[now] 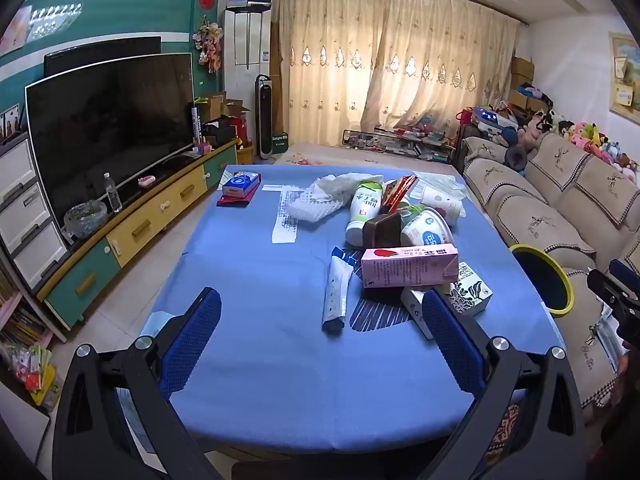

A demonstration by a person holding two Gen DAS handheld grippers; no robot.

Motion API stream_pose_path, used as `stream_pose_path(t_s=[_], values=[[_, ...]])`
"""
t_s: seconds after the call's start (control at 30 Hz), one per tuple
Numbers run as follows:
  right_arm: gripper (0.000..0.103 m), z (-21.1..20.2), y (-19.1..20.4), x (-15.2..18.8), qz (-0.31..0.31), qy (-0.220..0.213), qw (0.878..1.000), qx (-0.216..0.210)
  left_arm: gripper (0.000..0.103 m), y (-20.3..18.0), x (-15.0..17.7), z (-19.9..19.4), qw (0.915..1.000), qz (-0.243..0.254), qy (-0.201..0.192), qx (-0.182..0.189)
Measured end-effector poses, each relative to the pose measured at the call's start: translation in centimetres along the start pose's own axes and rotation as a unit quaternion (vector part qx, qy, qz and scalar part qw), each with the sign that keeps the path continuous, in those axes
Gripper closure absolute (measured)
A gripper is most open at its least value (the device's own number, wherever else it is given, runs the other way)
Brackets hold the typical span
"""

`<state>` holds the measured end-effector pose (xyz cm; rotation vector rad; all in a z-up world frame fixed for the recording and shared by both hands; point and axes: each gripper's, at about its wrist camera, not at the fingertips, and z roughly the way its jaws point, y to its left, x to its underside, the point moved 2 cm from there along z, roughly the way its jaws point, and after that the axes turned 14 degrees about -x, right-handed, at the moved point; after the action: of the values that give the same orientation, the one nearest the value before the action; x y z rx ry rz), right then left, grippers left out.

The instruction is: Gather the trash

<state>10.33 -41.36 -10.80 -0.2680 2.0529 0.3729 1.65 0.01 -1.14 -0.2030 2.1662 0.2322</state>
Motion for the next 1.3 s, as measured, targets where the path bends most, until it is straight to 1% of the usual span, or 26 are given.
stream_pose_path(t_s=[0.3, 0.37, 0.4, 0.57, 0.6, 1.3], values=[[0.006, 0.1, -0.1, 0.1, 0.002, -0.008, 1.000, 0.000, 0.004, -0.4, 0.2, 0.0, 1.0000, 0.006, 0.002, -0.005], [0.006, 0.4, 0.4, 0.0, 0.003, -0.006, 1.000, -0.001, 0.004, -0.3, 0.1, 0.0, 1.0000, 0.008, 0.003, -0.004], [0.006, 0.5, -0.3, 0.4, 0.004, -0.005, 1.000, -0.003, 0.004, -0.4, 0.4, -0.1, 0.9999, 0.008, 0.004, -0.004], [0.006, 0.5, -0.4, 0.3, 0.007, -0.002, 1.000, -0.005, 0.004, -1.0, 0.7, 0.2, 0.9999, 0.009, 0.009, -0.001], [0.006, 0.5, -0.3, 0.3, 0.007, -0.002, 1.000, -0.005, 0.004, -0.8, 0.6, 0.9, 0.9999, 0.008, 0.014, 0.001], [0.006, 1.0, -1.0, 0.6, 0.021, 0.002, 1.000, -0.008, 0.004, -1.4, 0.7, 1.5, 0.9997, 0.006, 0.024, 0.009]])
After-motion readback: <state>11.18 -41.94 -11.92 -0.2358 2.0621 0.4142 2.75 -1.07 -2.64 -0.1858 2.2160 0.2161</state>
